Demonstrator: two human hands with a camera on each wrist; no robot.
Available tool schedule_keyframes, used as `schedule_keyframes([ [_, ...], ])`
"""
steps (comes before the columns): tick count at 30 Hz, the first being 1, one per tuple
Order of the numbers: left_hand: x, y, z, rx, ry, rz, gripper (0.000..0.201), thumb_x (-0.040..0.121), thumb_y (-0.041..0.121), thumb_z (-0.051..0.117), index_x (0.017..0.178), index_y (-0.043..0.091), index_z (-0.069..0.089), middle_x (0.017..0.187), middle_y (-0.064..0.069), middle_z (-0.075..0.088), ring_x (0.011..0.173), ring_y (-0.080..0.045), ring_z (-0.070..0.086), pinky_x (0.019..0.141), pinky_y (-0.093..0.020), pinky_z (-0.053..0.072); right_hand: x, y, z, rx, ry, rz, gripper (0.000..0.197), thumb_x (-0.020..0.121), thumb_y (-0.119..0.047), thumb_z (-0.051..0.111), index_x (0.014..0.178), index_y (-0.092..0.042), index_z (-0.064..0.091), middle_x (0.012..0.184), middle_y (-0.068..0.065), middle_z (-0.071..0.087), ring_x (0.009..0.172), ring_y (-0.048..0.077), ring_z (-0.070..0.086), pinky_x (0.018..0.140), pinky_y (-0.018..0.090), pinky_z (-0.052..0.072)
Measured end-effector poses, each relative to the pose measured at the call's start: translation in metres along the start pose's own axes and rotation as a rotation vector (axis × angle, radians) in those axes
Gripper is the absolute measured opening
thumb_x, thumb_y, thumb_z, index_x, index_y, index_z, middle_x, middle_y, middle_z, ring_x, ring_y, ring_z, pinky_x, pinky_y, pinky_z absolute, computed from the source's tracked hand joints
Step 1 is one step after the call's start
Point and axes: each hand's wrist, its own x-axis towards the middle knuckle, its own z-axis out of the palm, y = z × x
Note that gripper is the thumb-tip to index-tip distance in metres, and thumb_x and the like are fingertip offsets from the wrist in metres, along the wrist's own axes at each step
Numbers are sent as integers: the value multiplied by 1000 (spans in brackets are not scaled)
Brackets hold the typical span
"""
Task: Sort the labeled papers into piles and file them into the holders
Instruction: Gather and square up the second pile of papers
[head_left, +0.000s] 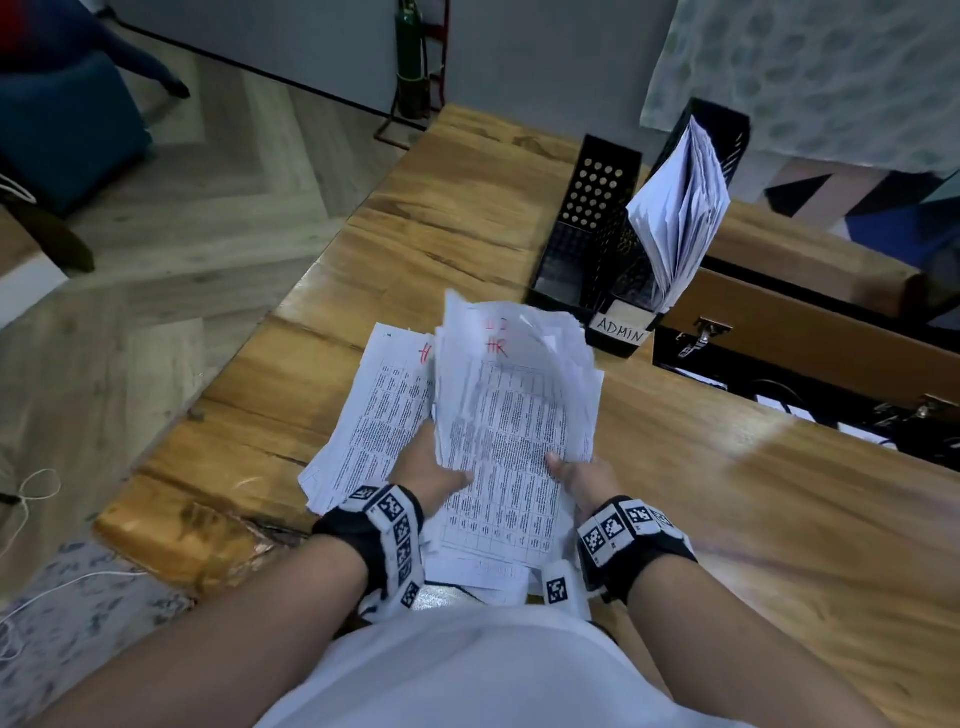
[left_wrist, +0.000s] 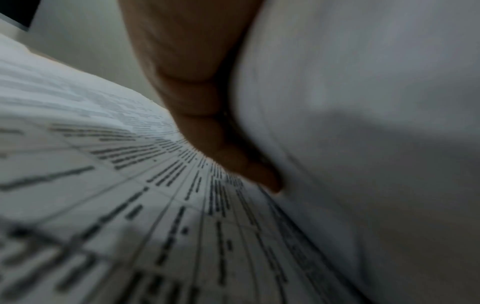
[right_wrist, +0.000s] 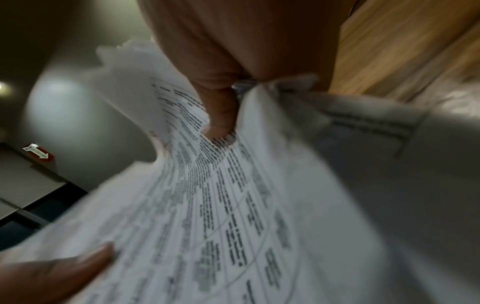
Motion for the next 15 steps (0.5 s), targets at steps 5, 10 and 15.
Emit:
schedule_keyframes([
  [5,-13,19,-13,-193,-205,84,43,87,6,66,122,27,54,107,7,70,97,-7,68,81,-25,54,-5,4,-19,307,-219,-25,53,75,-26,79,119,-1,60,106,18,72,96,37,70,89,51,54],
  [10,-19,30,-28,-272,-240,74,22,90,2,61,105,18,62,93,-3,75,86,-18,71,68,-26,56,-11,5,-27,515,-502,-16,57,72,-13,79,123,-2,58,123,21,64,115,37,61,99,56,46],
  [15,-15,27,-56,-179,-80,69,20,92,13,61,109,23,57,95,6,71,84,-11,69,70,-24,56,-10,-5,-12,440,-509,-74,49,82,10,62,127,-9,56,121,19,66,111,37,64,93,60,49],
])
